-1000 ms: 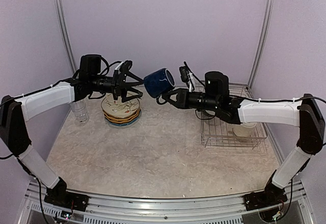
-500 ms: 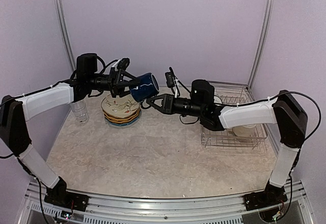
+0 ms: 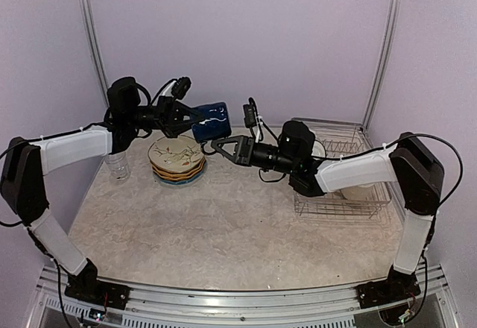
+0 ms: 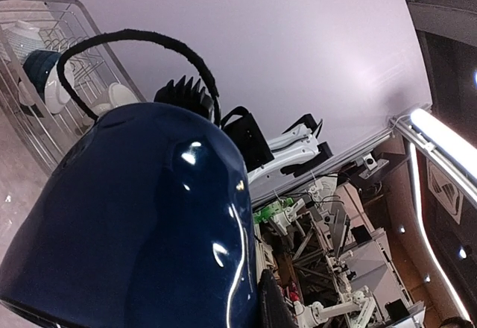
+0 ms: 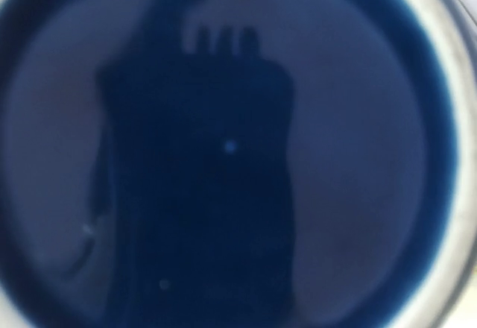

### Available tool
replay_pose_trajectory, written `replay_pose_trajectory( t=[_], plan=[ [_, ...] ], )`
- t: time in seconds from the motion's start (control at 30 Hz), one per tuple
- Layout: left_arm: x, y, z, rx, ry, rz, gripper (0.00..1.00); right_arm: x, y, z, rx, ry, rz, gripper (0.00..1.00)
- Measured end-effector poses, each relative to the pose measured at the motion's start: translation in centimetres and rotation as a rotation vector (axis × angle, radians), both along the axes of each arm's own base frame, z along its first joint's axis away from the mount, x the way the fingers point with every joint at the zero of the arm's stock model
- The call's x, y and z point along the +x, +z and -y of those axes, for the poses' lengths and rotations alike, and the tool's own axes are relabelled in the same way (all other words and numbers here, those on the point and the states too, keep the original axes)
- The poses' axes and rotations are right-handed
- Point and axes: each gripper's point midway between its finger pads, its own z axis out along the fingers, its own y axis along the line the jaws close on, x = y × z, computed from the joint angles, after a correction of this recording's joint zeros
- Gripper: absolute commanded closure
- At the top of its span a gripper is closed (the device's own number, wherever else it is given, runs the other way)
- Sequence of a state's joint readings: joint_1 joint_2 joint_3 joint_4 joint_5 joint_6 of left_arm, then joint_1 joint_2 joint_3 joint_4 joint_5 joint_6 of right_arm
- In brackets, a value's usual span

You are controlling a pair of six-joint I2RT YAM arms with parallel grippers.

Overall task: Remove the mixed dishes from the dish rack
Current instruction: Pass from the right arm to the left, then place the cup at the center of the board.

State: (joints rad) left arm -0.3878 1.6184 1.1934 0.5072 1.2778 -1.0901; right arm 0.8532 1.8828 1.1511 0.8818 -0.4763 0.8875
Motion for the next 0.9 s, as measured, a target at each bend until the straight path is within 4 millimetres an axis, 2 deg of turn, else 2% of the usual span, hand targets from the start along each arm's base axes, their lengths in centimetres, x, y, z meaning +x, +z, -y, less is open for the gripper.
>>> replay_pose_trajectory(
  t=[0.2,0.33,0.43,0.63,0.77,0.9],
  plan=[
    [0.4,-0.5,0.0,0.015,0.018,-0.055,1.00,0.2,-0.4,0.1,-0.024,-0.027,0.045,0.40],
    [0.8,-1.8,0.0,0.052,0.040,-0.132,1.00,0.4,-1.4,1.1,-0.080,-0.089,0.049,0.16],
    [1.2,-3.0,0.0,0.089,0.071,-0.164,1.00,0.3,-1.7,2.9,-0.133,-0.155,0.059,0.11],
    [3.7,-5.7,-0.4,0.280,0.264,-0.184,1.00,0.2,-1.5,6.7,-0.244,-0.289,0.085,0.09],
    [5.2,-6.9,-1.6,0.443,0.412,-0.127,1.00,0.2,-2.1,9.3,-0.335,-0.380,0.096,0.05],
    [6.1,-9.2,-3.7,0.644,0.558,-0.087,1.00,0.1,-2.7,12.6,-0.420,-0.494,0.100,0.00]
  ],
)
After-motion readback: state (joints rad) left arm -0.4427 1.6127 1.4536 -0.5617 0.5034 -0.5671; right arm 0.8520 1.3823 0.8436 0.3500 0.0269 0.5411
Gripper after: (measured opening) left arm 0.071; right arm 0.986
